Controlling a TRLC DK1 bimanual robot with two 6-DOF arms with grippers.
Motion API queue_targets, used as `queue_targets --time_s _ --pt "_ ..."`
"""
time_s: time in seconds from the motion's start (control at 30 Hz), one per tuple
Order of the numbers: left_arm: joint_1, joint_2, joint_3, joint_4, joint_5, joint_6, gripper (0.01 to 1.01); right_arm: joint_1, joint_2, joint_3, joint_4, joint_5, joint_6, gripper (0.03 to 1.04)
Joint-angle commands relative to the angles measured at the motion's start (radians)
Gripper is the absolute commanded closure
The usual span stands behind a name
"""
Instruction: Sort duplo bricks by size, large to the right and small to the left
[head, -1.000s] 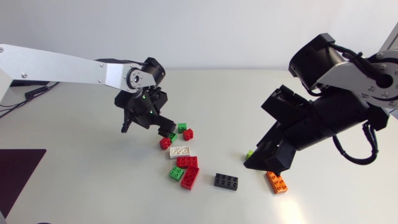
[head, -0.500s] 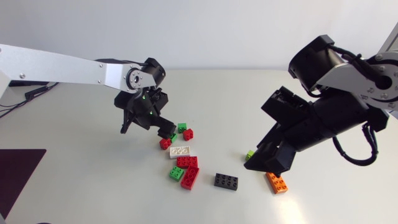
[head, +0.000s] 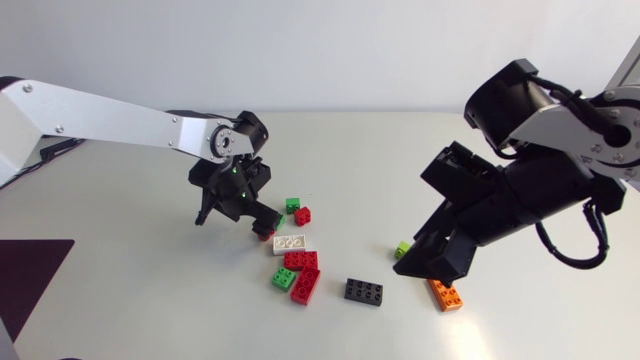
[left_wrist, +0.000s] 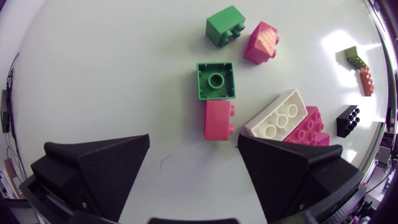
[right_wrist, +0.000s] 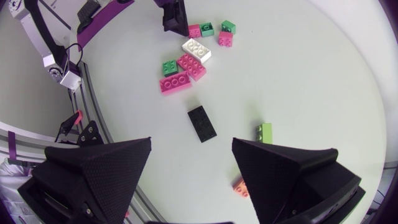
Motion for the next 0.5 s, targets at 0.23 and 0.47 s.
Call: queue_targets --time_s 0.23,0.47 --pt "-0.049 0.088 0.002 0.007 -0.002 0.024 0.044 0.0 -0.009 -0.043 0.003 -0.001 0.001 0.13" --pt "-0.047 0.097 0.05 0.003 -0.002 0.018 0.089 -0.004 -0.011 -0.05 0.003 -0.001 -0.001 0.13"
